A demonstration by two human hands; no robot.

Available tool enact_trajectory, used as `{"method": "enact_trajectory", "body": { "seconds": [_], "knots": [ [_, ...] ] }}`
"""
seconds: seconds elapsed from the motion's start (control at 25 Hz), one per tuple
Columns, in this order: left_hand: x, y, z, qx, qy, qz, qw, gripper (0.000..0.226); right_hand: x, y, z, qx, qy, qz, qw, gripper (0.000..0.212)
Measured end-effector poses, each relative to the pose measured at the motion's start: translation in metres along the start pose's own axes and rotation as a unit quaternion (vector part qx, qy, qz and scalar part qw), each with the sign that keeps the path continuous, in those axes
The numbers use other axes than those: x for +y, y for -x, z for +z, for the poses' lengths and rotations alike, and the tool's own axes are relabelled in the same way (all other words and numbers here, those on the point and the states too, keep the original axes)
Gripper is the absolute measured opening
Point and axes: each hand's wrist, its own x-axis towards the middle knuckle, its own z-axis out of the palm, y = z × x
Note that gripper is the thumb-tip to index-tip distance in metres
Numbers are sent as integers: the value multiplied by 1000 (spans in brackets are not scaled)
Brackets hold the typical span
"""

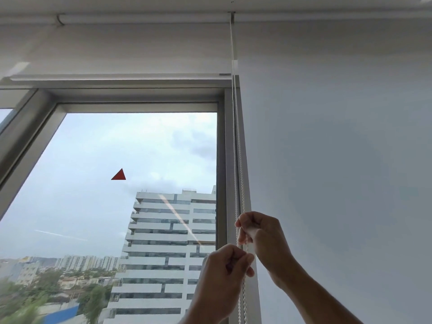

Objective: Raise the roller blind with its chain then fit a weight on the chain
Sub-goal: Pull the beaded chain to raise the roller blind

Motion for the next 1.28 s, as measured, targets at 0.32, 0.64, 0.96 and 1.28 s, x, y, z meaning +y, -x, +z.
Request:
{"method": "enact_trajectory", "body": {
  "seconds": [0.32,0.64,0.96,1.28],
  "knots": [
    [-2,-2,1,35,-21,8,999,17,0,5,-1,-10,-20,32,999,18],
    [-17,19,5,2,18,0,1000,17,20,29,-6,-14,-18,44,999,21],
    [-36,69,14,-47,92,-92,990,8,61,72,-15,-12,0,96,995,25],
    [-78,156,32,-76,132,-137,979,7,112,143,-22,-44,43,155,986,15]
  ]
}}
